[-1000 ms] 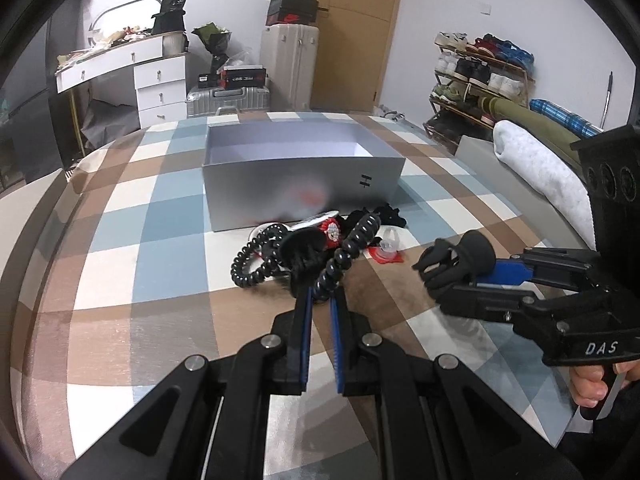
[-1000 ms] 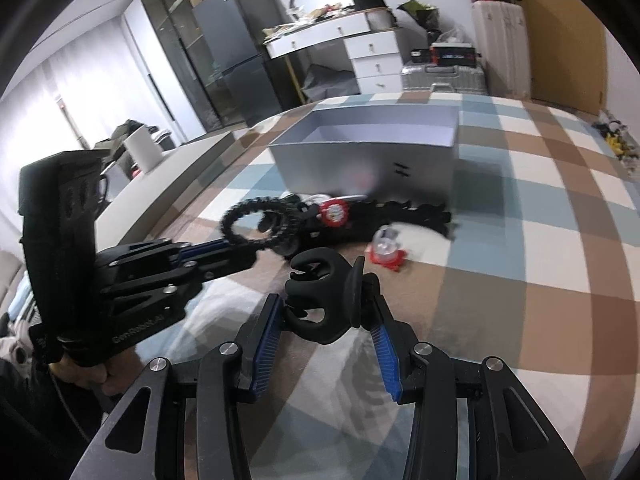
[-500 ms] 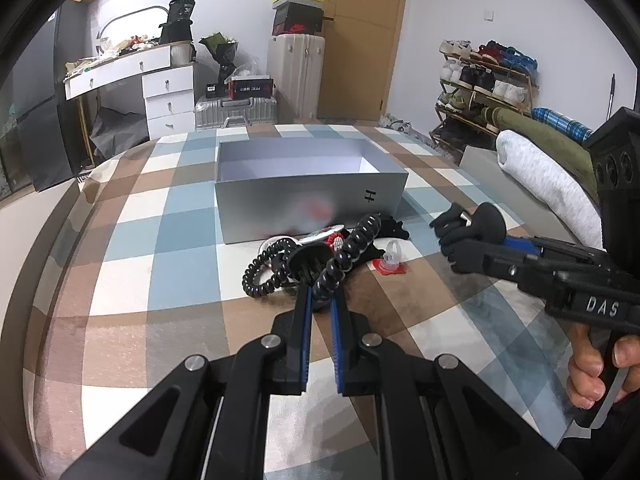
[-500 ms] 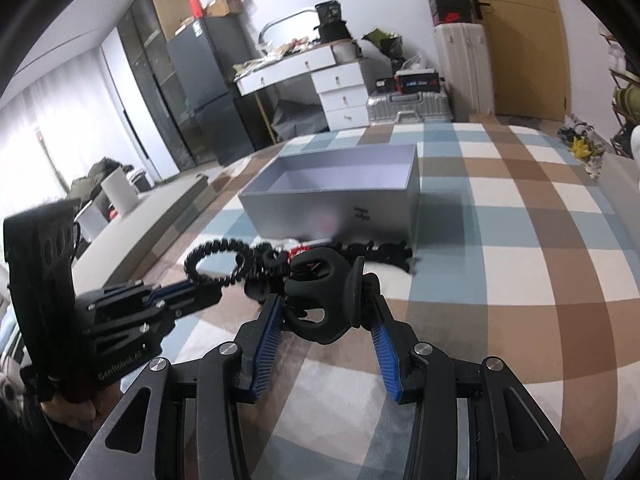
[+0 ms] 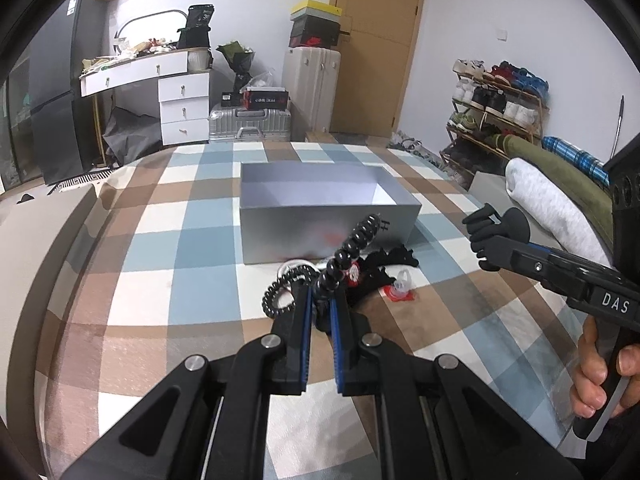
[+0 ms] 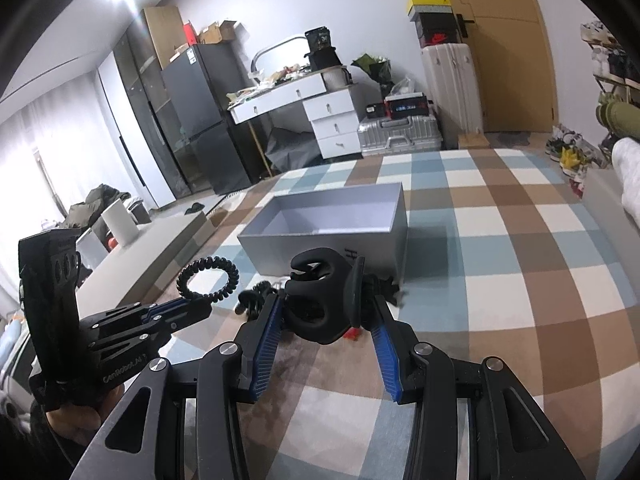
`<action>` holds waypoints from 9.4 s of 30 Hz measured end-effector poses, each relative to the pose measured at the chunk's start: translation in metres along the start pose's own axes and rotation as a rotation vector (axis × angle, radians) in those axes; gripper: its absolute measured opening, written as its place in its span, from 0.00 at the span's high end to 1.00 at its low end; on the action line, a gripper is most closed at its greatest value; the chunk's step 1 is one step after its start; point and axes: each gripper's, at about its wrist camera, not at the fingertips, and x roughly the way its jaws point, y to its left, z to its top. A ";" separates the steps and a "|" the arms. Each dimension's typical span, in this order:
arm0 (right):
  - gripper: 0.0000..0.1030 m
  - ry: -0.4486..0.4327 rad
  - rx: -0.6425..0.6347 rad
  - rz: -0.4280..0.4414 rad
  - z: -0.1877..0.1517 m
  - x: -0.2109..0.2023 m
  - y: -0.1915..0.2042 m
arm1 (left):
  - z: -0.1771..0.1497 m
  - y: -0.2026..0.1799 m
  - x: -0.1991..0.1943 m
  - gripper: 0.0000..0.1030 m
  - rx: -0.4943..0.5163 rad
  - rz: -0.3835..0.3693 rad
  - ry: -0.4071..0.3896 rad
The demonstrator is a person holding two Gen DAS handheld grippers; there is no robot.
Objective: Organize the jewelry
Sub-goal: 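Carry the coiled hair tie and claw clip into the silver box and open both tools, then grasp the clear-and-red plastic clip with the right tool, then grasp a black claw clip with the left tool, then drop the claw clip into the box with the left tool while the right tool carries the plastic clip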
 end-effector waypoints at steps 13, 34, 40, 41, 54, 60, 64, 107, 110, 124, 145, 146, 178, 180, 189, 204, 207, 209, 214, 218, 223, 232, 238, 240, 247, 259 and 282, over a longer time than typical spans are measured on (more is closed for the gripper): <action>0.58 -0.051 -0.014 -0.015 0.021 -0.018 0.006 | 0.017 0.000 -0.011 0.96 0.012 0.006 -0.043; 0.58 -0.063 0.039 -0.058 0.045 0.012 -0.014 | 0.036 0.009 0.018 0.96 0.025 0.032 -0.052; 0.58 -0.048 0.082 -0.041 0.047 0.027 -0.019 | 0.041 0.011 0.028 0.96 0.006 0.042 -0.049; 0.58 -0.047 0.086 -0.044 0.047 0.030 -0.019 | 0.041 0.012 0.028 0.96 0.003 0.043 -0.051; 0.64 0.058 0.025 -0.111 0.029 0.035 -0.030 | 0.039 0.018 0.022 0.96 -0.007 0.071 -0.057; 0.51 0.144 0.112 -0.004 -0.014 0.008 -0.040 | 0.037 0.021 0.026 0.96 -0.012 0.065 -0.054; 0.51 0.212 0.068 -0.029 -0.037 0.010 -0.025 | 0.035 0.024 0.028 0.96 -0.018 0.059 -0.046; 0.56 0.125 -0.013 -0.051 0.012 0.068 -0.018 | 0.007 0.032 0.019 0.33 -0.118 -0.035 0.030; 0.50 0.154 -0.024 -0.035 0.006 0.067 -0.016 | 0.005 0.033 0.020 0.23 -0.137 -0.023 0.038; 0.50 0.264 -0.106 -0.044 -0.015 0.090 -0.004 | -0.005 0.018 0.027 0.10 -0.033 0.037 0.077; 0.86 0.260 -0.169 -0.055 -0.013 0.094 0.006 | -0.009 0.015 0.033 0.02 -0.031 0.035 0.134; 0.86 0.250 -0.179 -0.053 -0.012 0.092 0.008 | -0.009 0.015 0.033 0.02 -0.031 0.037 0.133; 0.85 0.158 -0.089 0.015 -0.010 0.059 -0.006 | -0.007 0.005 0.042 0.60 -0.059 -0.116 0.185; 0.85 0.157 -0.087 0.017 -0.011 0.058 -0.007 | -0.006 0.006 0.046 0.60 -0.075 -0.116 0.190; 0.85 0.157 -0.080 0.020 -0.010 0.056 -0.009 | -0.004 0.007 0.052 0.62 -0.111 -0.104 0.206; 0.85 0.150 -0.086 0.023 -0.011 0.052 -0.003 | -0.001 0.003 0.029 0.77 -0.062 -0.131 0.117; 0.85 0.143 -0.091 0.026 -0.010 0.049 -0.001 | 0.001 0.002 0.026 0.77 -0.060 -0.137 0.102; 0.85 0.140 -0.094 0.028 -0.010 0.048 0.001 | 0.002 0.001 0.026 0.77 -0.058 -0.141 0.097; 0.85 0.131 -0.099 0.033 -0.008 0.043 0.004 | 0.004 0.000 0.022 0.77 -0.066 -0.160 0.083; 0.85 0.118 -0.103 0.038 -0.007 0.039 0.007 | 0.005 -0.001 0.017 0.77 -0.064 -0.161 0.065; 0.85 0.097 -0.108 0.045 -0.004 0.033 0.009 | 0.010 -0.001 0.012 0.77 -0.056 -0.154 0.034; 0.85 0.049 -0.123 0.063 0.005 0.022 0.013 | 0.022 0.012 0.016 0.77 -0.075 -0.130 -0.007; 0.85 0.022 -0.132 0.064 0.013 0.020 0.016 | 0.028 0.015 0.018 0.77 -0.076 -0.115 -0.031; 0.85 0.011 -0.130 0.061 0.015 0.021 0.016 | 0.030 0.017 0.020 0.77 -0.076 -0.106 -0.035; 0.85 -0.015 -0.123 0.059 0.023 0.025 0.017 | 0.034 0.023 0.025 0.77 -0.097 -0.091 -0.039; 0.85 -0.051 -0.078 0.006 0.039 0.030 0.006 | 0.044 0.037 0.030 0.77 -0.140 -0.052 -0.053; 0.85 -0.026 0.021 -0.029 0.050 0.068 -0.012 | 0.057 0.040 0.057 0.77 -0.137 -0.041 -0.017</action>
